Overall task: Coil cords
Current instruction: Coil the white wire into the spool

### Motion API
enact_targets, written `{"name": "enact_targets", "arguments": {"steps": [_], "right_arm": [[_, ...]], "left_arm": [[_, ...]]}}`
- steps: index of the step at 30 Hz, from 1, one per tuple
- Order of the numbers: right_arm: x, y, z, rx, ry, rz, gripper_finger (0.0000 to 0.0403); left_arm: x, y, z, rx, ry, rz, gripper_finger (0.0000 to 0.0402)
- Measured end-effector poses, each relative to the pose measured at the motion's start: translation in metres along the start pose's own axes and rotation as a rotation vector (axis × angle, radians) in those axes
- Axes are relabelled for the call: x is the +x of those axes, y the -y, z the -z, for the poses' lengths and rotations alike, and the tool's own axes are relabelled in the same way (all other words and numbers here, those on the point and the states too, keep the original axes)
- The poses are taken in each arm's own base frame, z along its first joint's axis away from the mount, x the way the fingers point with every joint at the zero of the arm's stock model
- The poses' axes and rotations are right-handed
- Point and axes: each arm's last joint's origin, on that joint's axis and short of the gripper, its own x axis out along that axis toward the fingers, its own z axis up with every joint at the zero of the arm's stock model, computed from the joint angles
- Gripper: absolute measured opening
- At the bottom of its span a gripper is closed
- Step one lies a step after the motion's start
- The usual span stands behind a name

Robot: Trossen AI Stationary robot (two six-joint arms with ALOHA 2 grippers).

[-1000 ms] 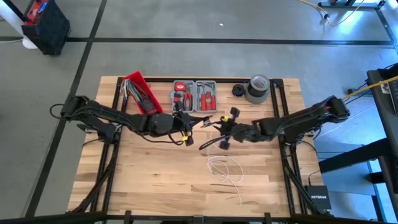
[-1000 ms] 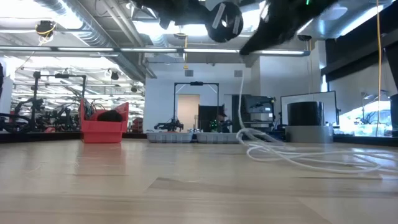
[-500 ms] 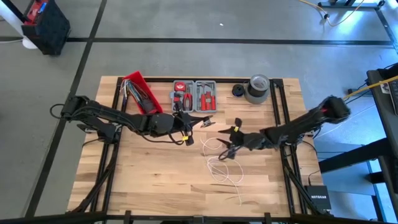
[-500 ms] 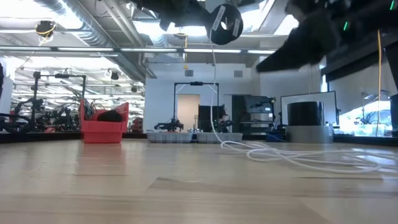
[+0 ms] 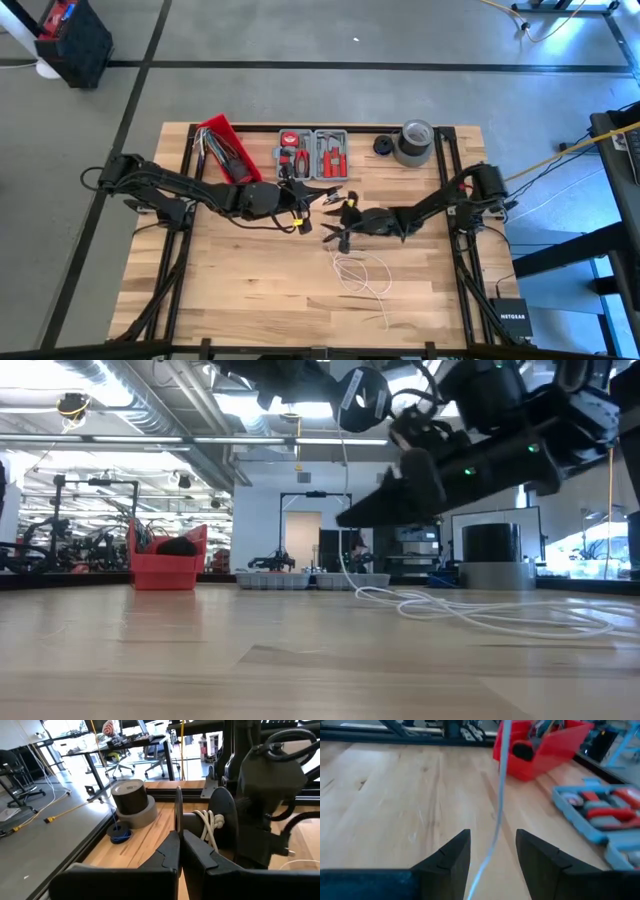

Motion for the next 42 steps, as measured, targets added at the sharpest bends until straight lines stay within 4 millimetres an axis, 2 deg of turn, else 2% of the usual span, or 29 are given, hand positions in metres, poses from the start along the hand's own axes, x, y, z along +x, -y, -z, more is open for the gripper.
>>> {"name": "enact_targets", "arguments": {"steps": [4, 6, 9, 10, 15, 21, 26, 32, 37, 42], "right_arm": [[0.007, -0.002, -0.006, -0.036, -0.029, 0.045, 0.014], [0.008, -0.002, -0.003, -0.072, -0.07, 0.068, 0.0105], [0.007, -0.003, -0.001, -0.107, -0.093, 0.066, 0.0027], [0.006, -0.006, -0.001, -0.115, -0.094, 0.059, 0.0015], [-0.008, -0.011, -0.006, -0.201, -0.171, 0.167, 0.0009], [-0.047, -0.005, -0.02, -0.283, -0.258, 0.354, 0.0006], [-0.079, 0.008, -0.044, -0.206, -0.238, 0.385, 0.0005], [-0.106, 0.019, -0.075, -0.098, -0.113, 0.383, 0.0003], [-0.117, 0.022, -0.094, -0.005, 0.012, 0.316, 0.0002], [-0.114, 0.018, -0.101, 0.051, 0.087, 0.226, 0.0002]], "left_arm": [[-0.001, 0.001, 0.0, 0.004, 0.001, 0.004, 0.0], [-0.001, 0.002, 0.0, 0.009, 0.001, 0.006, 0.0], [-0.001, 0.002, 0.0, 0.01, 0.002, 0.008, 0.0], [-0.001, 0.002, 0.0, 0.01, 0.002, 0.008, 0.0], [-0.003, 0.005, 0.0, 0.02, 0.0, 0.017, 0.0], [-0.017, 0.007, -0.006, 0.04, -0.018, 0.049, 0.0], [-0.02, 0.006, -0.005, 0.043, -0.05, 0.051, 0.0], [-0.015, -0.002, 0.001, 0.048, -0.105, 0.025, 0.0], [-0.006, -0.006, 0.008, 0.048, -0.132, 0.038, 0.0], [0.008, -0.012, 0.015, 0.016, -0.135, 0.029, 0.0]]}}
